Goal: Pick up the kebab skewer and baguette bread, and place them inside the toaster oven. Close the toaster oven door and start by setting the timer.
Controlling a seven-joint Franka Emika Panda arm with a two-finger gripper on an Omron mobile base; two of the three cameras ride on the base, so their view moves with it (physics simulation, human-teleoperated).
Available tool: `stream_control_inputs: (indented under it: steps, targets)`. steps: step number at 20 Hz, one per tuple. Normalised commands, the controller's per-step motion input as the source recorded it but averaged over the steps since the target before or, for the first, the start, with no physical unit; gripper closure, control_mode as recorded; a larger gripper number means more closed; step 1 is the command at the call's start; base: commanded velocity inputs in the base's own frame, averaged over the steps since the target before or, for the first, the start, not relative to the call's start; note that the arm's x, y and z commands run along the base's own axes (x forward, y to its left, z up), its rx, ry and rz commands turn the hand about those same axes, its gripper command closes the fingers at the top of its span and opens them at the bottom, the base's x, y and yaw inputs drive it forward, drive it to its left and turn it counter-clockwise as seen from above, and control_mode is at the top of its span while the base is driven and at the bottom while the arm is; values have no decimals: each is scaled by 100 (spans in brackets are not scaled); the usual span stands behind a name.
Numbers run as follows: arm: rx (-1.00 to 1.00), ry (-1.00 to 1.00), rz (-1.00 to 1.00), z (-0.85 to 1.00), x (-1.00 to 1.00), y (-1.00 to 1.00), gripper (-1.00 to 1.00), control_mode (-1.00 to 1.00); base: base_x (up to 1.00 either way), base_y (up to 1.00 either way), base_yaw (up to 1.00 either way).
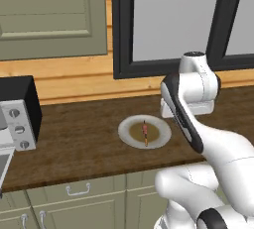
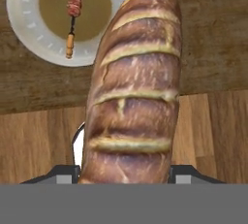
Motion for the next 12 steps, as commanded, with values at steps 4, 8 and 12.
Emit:
stream_control_inputs:
  steps: [4,8,12]
  targets:
    - [2,0,2,19,-48,0,100,-100,0,0,0]
    - [0,-5,1,0,-47,2,100,-100,0,0,0]
    - [0,0,4,2,-11,13,100,-100,0,0,0]
